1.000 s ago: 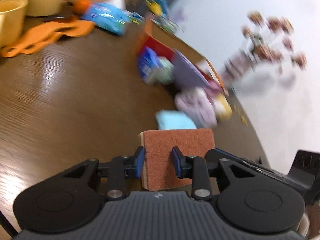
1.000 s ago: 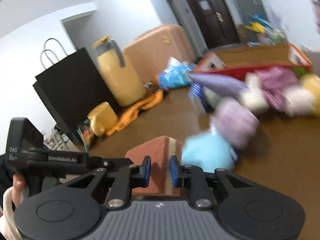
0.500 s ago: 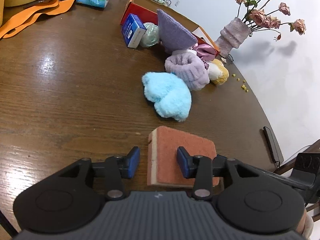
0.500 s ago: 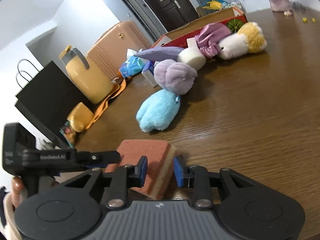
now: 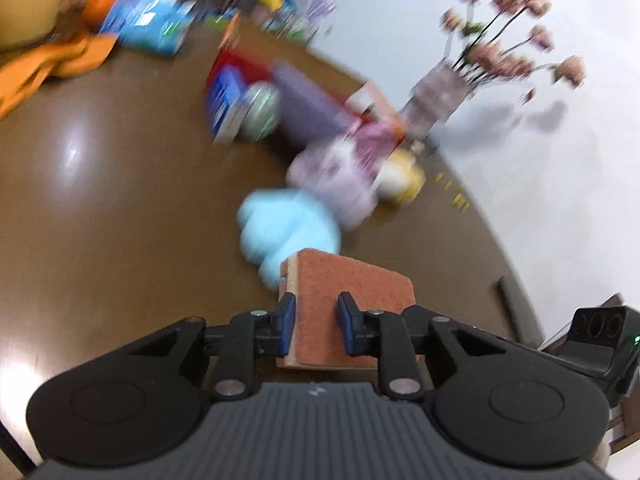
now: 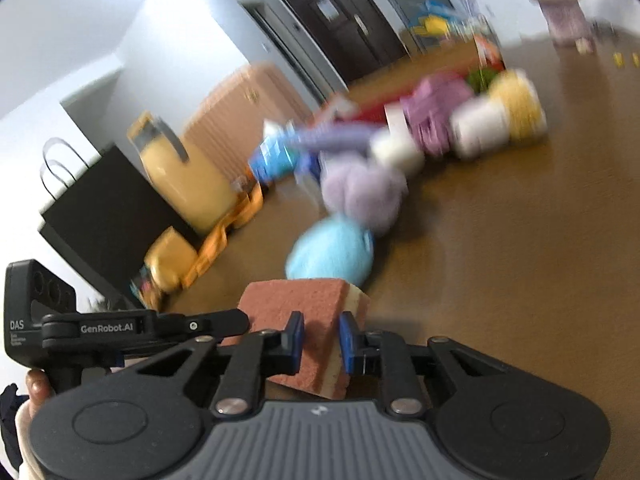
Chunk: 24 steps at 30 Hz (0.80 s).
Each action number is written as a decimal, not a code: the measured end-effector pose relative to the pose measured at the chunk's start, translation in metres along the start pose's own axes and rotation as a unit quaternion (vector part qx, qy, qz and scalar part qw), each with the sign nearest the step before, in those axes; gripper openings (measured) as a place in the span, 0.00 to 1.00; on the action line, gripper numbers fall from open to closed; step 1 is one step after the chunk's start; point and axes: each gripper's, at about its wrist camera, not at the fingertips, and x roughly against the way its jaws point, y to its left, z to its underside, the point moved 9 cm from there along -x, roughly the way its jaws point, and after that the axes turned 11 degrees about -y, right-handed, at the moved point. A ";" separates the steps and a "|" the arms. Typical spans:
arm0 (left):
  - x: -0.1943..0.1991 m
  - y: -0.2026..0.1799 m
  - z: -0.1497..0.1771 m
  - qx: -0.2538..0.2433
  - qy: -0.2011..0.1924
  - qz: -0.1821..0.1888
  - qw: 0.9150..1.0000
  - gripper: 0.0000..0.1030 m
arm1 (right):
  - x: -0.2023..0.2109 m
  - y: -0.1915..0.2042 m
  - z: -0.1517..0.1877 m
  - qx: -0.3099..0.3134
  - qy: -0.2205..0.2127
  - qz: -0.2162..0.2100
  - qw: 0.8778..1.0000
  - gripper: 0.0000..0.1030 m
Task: Organize soft objects
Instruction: 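Lift the sponge with both grippers and carry it toward the cardboard box, then lower the sponge into the cardboard box and open both grippers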
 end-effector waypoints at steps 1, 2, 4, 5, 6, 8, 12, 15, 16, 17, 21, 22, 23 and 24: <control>-0.002 -0.004 -0.011 -0.004 -0.008 0.008 1.000 0.22 | -0.001 0.001 -0.013 0.008 -0.014 -0.005 1.000 0.18; -0.007 -0.010 -0.023 -0.008 -0.014 0.013 1.000 0.22 | -0.003 0.001 -0.030 0.014 -0.026 -0.008 1.000 0.18; -0.020 -0.020 -0.051 -0.021 -0.026 0.022 0.999 0.22 | -0.012 0.000 -0.061 0.022 -0.042 -0.010 0.999 0.18; -0.028 -0.024 -0.065 -0.022 -0.029 0.024 0.999 0.22 | -0.018 -0.001 -0.075 0.028 -0.048 -0.009 0.998 0.18; -0.036 -0.026 -0.079 -0.023 -0.032 0.024 0.999 0.22 | -0.026 -0.003 -0.091 0.033 -0.052 -0.008 0.998 0.18; -0.054 -0.028 -0.108 -0.028 -0.033 0.024 0.999 0.22 | -0.049 -0.007 -0.123 0.041 -0.055 -0.006 0.998 0.18; -0.106 -0.018 -0.178 -0.013 -0.027 0.011 0.999 0.22 | -0.103 -0.022 -0.187 0.025 -0.042 -0.005 0.999 0.18; -0.143 -0.007 -0.231 -0.010 -0.032 -0.002 0.999 0.22 | -0.146 -0.032 -0.233 0.004 -0.035 -0.006 0.999 0.18; -0.155 -0.004 -0.246 -0.012 -0.036 -0.008 0.999 0.22 | -0.163 -0.036 -0.249 -0.004 -0.032 -0.007 0.999 0.18; -0.168 0.000 -0.260 -0.015 -0.038 -0.015 0.999 0.22 | -0.179 -0.039 -0.262 -0.004 -0.031 -0.003 0.999 0.18; -0.227 0.017 -0.305 -0.016 -0.030 -0.056 0.998 0.22 | -0.252 -0.058 -0.302 0.001 -0.017 0.028 0.999 0.18; -0.241 0.023 -0.312 -0.012 -0.024 -0.066 0.997 0.22 | -0.270 -0.065 -0.309 -0.003 -0.015 0.034 0.999 0.18; -0.258 0.030 -0.318 -0.014 -0.017 -0.076 0.997 0.22 | -0.288 -0.073 -0.314 -0.009 -0.010 0.041 0.999 0.18; -0.271 0.037 -0.323 -0.011 -0.013 -0.082 0.996 0.22 | -0.306 -0.079 -0.317 -0.012 -0.001 0.047 0.999 0.18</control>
